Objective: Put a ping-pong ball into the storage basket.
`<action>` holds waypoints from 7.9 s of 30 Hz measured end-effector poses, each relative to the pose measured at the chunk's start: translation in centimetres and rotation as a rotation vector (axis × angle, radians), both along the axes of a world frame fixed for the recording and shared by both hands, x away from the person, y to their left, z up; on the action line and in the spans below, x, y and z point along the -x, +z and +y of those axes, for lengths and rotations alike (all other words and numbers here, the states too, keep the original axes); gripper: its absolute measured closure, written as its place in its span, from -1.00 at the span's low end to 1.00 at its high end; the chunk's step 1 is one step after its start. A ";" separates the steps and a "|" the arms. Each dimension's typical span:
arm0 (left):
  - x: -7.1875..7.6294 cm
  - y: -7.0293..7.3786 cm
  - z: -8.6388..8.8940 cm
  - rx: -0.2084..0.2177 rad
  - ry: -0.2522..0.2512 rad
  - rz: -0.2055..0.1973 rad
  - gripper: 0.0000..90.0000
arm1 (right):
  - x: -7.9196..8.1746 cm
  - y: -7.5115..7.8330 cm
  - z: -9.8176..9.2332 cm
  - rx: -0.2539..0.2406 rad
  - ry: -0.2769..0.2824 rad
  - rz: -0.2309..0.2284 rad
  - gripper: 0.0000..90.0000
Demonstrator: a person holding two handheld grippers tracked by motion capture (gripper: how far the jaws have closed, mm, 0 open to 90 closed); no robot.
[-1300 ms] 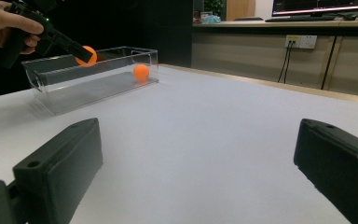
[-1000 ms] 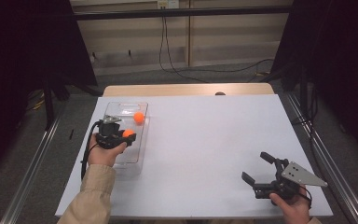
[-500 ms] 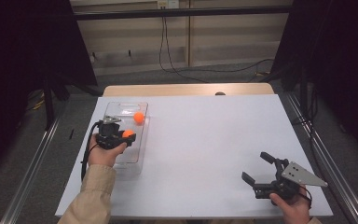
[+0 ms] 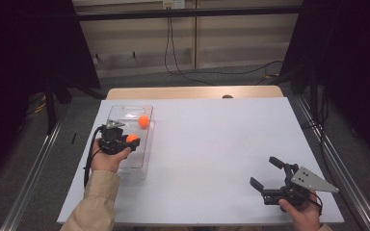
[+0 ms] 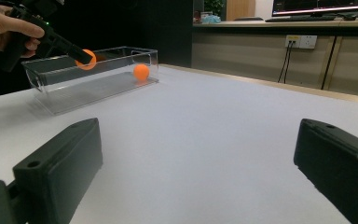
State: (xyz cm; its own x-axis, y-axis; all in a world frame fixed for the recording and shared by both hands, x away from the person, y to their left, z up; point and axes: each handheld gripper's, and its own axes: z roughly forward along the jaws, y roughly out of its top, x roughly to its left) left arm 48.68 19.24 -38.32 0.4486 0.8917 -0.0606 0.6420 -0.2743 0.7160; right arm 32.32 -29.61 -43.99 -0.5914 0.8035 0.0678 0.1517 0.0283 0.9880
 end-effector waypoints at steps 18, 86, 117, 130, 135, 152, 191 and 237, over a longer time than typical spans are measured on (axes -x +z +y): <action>0.3 0.4 0.2 0.010 0.010 -0.011 -0.11 | 0.0 0.0 0.0 0.001 0.002 -0.002 -0.99; 3.5 0.7 0.2 0.156 -0.001 -0.163 -0.92 | 0.0 0.1 0.1 -0.010 0.000 0.002 -0.99; 5.4 -0.6 1.4 0.211 0.015 -0.201 -0.92 | 0.0 0.1 0.1 -0.004 -0.003 0.000 -0.99; 6.0 -0.9 1.8 0.220 0.012 -0.214 -0.92 | 0.0 0.1 0.1 -0.004 -0.002 0.000 -0.99; 6.2 -1.0 1.9 0.229 0.012 -0.217 -0.92 | 0.0 0.1 0.1 -0.005 -0.003 0.000 -0.99; 6.9 -1.4 2.1 0.227 0.008 -0.230 -0.92 | 0.0 0.1 0.1 -0.005 -0.002 0.000 -0.99; 8.4 -1.9 3.0 0.221 0.004 -0.260 -0.92 | 0.0 0.1 0.2 -0.003 -0.001 0.000 -0.99; 9.7 -2.8 3.2 0.225 -0.019 -0.298 -0.92 | 0.1 0.2 0.2 -0.006 0.001 -0.004 -0.99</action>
